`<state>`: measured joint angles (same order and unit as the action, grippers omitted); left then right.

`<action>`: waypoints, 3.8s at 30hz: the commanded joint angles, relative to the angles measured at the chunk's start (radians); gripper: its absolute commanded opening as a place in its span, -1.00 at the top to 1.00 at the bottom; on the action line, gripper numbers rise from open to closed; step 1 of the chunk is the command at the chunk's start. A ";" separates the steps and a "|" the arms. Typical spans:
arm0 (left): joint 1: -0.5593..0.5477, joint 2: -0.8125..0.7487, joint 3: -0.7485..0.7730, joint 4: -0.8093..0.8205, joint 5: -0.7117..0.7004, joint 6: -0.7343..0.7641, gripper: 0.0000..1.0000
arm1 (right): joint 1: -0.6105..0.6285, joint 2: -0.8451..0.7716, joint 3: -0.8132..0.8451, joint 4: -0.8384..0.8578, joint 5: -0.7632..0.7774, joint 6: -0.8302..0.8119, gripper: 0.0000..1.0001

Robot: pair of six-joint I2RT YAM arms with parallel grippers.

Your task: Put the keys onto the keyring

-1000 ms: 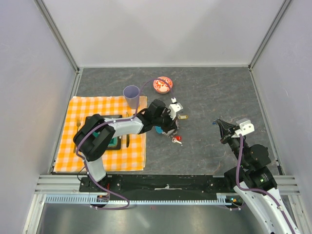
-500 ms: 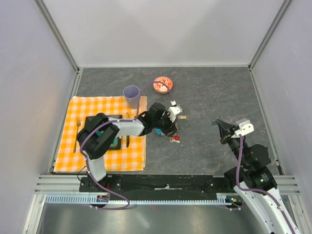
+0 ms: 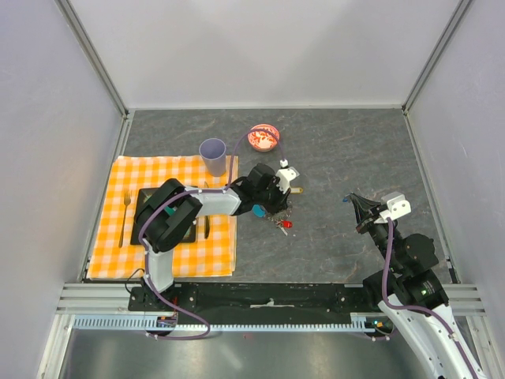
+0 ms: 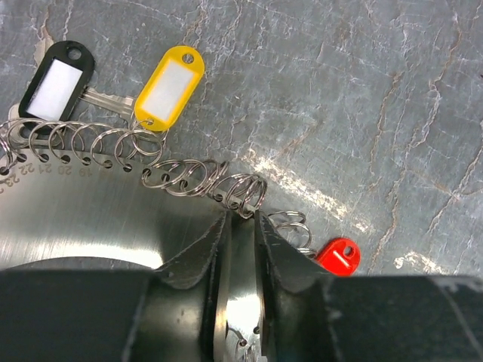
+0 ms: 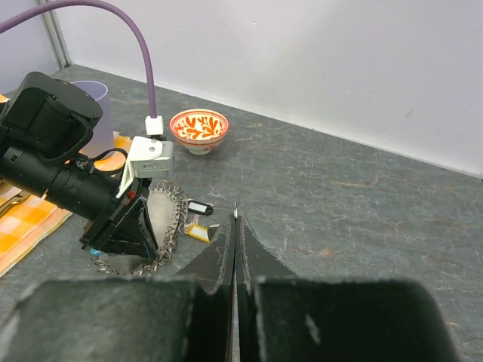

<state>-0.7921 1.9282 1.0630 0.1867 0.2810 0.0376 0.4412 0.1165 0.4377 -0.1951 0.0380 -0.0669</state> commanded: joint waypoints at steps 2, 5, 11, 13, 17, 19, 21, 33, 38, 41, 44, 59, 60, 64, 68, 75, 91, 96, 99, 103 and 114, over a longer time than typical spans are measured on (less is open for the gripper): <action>-0.002 -0.014 0.026 0.005 0.023 -0.028 0.41 | 0.004 -0.015 -0.002 0.034 -0.012 0.009 1.00; -0.002 -0.023 0.017 0.013 0.055 -0.027 0.37 | 0.002 -0.018 -0.002 0.034 -0.010 0.009 1.00; -0.004 -0.031 0.011 0.030 0.132 0.005 0.27 | 0.004 -0.020 -0.002 0.037 -0.012 0.010 1.00; -0.004 -0.023 0.025 0.025 0.145 0.015 0.26 | 0.002 -0.020 -0.002 0.037 -0.013 0.010 1.00; -0.004 -0.005 0.055 0.004 0.179 0.021 0.24 | 0.002 -0.018 -0.002 0.037 -0.015 0.010 1.00; -0.002 0.000 0.066 0.000 0.182 0.025 0.24 | 0.002 -0.017 -0.002 0.037 -0.015 0.009 1.00; -0.002 0.002 0.074 -0.021 0.187 0.037 0.21 | 0.004 -0.018 -0.004 0.039 -0.015 0.009 1.00; 0.056 0.002 0.162 -0.245 0.309 0.211 -0.04 | 0.002 -0.025 -0.004 0.039 -0.010 0.009 1.00; 0.060 0.022 0.186 -0.306 0.377 0.309 -0.06 | 0.002 -0.025 -0.004 0.037 -0.012 0.009 1.00; 0.060 0.032 0.187 -0.317 0.385 0.369 -0.06 | 0.004 -0.026 -0.004 0.037 -0.012 0.010 1.00; 0.062 0.051 0.204 -0.323 0.376 0.378 -0.05 | 0.002 -0.026 -0.004 0.037 -0.012 0.009 1.00; 0.116 0.071 0.200 -0.194 0.373 0.248 0.11 | 0.004 -0.032 -0.004 0.039 -0.009 0.012 1.00; 0.116 0.071 0.199 -0.196 0.373 0.248 0.12 | 0.004 -0.032 -0.004 0.037 -0.012 0.010 1.00; 0.116 0.078 0.204 -0.197 0.403 0.240 0.19 | 0.002 -0.032 -0.005 0.039 -0.012 0.012 1.00; 0.114 0.083 0.200 -0.201 0.437 0.226 0.23 | 0.004 -0.032 -0.005 0.039 -0.013 0.012 1.00; 0.114 0.112 0.224 -0.216 0.462 0.194 0.27 | 0.002 -0.031 -0.005 0.043 -0.015 0.012 1.00; 0.113 0.163 0.259 -0.221 0.509 0.029 0.28 | 0.004 -0.034 -0.007 0.042 -0.013 0.012 1.00; 0.111 0.157 0.253 -0.208 0.515 0.028 0.27 | 0.004 -0.037 -0.007 0.042 -0.015 0.012 1.00; 0.106 0.158 0.256 -0.204 0.501 0.028 0.21 | 0.004 -0.037 -0.007 0.042 -0.015 0.013 1.00; 0.100 0.163 0.265 -0.197 0.472 0.033 0.15 | 0.002 -0.037 -0.005 0.040 -0.016 0.012 1.00; 0.097 0.153 0.262 -0.219 0.457 0.077 0.00 | 0.002 -0.038 -0.007 0.040 -0.016 0.012 1.00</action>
<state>-0.6907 2.0819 1.2938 -0.0429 0.7364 0.0978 0.4412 0.0902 0.4324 -0.1947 0.0307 -0.0666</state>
